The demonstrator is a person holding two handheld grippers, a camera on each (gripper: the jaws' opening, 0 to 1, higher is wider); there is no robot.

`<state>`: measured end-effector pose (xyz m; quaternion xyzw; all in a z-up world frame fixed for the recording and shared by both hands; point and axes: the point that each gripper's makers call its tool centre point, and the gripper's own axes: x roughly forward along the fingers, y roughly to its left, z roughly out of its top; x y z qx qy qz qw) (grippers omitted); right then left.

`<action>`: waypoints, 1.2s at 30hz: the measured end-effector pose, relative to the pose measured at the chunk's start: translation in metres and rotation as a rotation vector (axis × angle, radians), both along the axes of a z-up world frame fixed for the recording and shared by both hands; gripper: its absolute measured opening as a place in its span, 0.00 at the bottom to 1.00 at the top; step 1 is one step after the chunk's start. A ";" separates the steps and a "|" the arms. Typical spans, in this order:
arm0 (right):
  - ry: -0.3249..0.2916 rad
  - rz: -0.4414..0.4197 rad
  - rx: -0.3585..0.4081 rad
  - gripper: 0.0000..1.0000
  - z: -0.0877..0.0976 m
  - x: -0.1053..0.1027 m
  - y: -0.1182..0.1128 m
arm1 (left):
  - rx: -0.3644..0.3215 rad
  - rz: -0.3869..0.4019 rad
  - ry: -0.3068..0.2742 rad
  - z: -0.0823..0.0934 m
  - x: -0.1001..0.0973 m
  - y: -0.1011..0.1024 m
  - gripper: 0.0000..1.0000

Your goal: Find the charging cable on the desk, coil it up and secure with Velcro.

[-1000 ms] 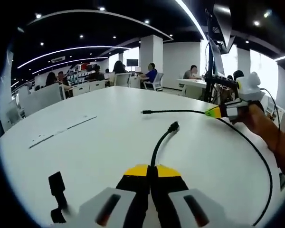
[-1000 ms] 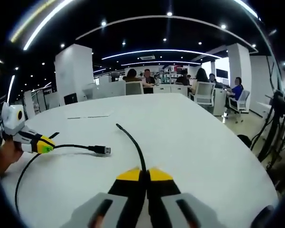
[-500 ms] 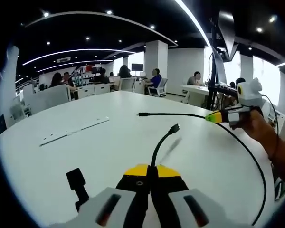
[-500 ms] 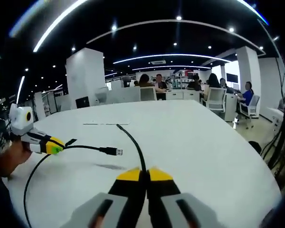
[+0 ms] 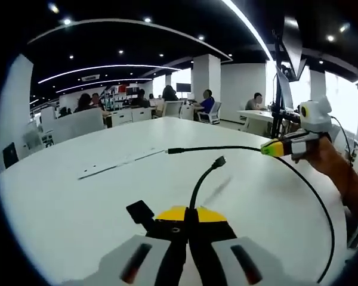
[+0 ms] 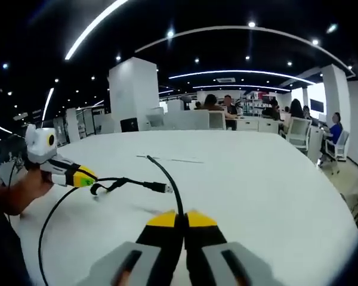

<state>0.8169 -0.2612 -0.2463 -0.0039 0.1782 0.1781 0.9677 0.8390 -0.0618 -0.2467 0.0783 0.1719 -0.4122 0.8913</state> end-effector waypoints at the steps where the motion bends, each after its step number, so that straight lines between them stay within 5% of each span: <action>1: 0.001 0.011 -0.001 0.05 -0.001 0.001 0.006 | 0.003 0.006 -0.001 0.001 0.001 0.005 0.03; 18: 0.048 0.202 -0.021 0.05 -0.015 0.007 0.107 | 0.048 0.029 -0.001 -0.009 0.015 0.062 0.04; 36: 0.106 0.298 -0.054 0.05 -0.042 0.018 0.145 | 0.065 -0.009 0.070 -0.046 0.024 0.070 0.04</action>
